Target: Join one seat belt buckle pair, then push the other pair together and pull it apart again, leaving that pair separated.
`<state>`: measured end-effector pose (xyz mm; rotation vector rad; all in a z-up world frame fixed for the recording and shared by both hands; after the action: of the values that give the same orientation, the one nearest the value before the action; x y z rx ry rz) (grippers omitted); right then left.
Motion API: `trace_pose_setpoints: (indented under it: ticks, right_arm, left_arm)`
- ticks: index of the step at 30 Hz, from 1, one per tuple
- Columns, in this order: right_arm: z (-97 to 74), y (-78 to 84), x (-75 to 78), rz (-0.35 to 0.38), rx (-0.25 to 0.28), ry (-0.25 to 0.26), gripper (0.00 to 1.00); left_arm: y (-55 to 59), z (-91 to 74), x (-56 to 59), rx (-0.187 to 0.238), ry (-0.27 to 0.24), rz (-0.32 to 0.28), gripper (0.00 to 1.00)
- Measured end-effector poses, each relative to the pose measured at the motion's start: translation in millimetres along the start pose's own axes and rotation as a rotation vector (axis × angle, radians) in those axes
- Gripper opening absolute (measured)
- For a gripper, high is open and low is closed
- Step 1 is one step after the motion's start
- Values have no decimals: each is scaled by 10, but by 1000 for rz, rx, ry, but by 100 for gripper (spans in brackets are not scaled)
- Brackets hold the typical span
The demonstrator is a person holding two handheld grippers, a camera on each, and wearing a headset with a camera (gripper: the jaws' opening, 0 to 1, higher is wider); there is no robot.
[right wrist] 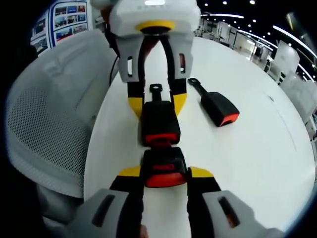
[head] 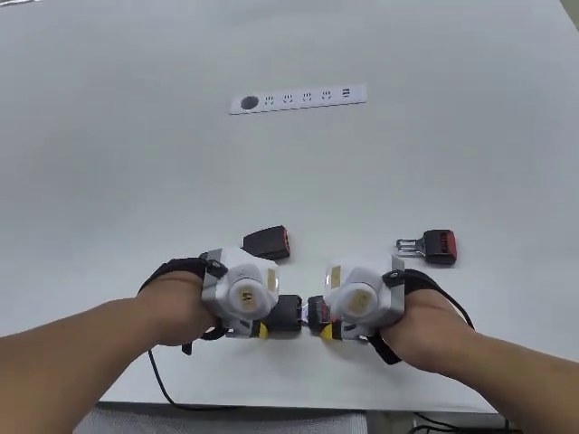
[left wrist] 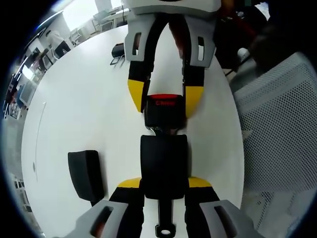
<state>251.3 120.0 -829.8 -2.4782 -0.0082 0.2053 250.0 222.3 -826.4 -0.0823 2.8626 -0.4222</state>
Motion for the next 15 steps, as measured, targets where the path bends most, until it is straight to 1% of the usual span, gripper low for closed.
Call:
trace_pose_setpoints:
  ticks: [3,4,5,6,9,13,15]
  right_arm:
    - [17,-28,6,-5,-1,-3,32]
    - [14,-57,9,-11,3,3,32]
    - [4,-60,-17,-12,-7,3,32]
    - [-4,-62,-21,-15,-7,4,32]
    - [-4,-55,-25,-19,-10,6,32]
    - [-28,-37,-53,-25,-19,2,32]
    - [-39,-10,-58,-37,-24,-1,32]
  left_arm:
    - [-4,1,2,-1,0,4,31]
    - [7,-2,5,-11,3,7,31]
    - [-2,2,4,-4,2,6,31]
    - [-2,2,4,-3,2,3,31]
    - [13,-2,9,5,3,10,31]
    - [28,-1,-3,5,3,3,31]
    - [36,-7,1,15,-1,-4,30]
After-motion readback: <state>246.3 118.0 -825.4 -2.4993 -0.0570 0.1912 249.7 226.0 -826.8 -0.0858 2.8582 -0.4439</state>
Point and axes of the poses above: the centre of the closed fingertips' face, and the gripper's own axes: z roughly forward along the fingers, x roughly to its right, y roughly out of its underside, the point moved 4 cm from there along -z, roughly backward along the fingers, and after that the axes turned 13 degrees about -y, right-handed, at the moved point
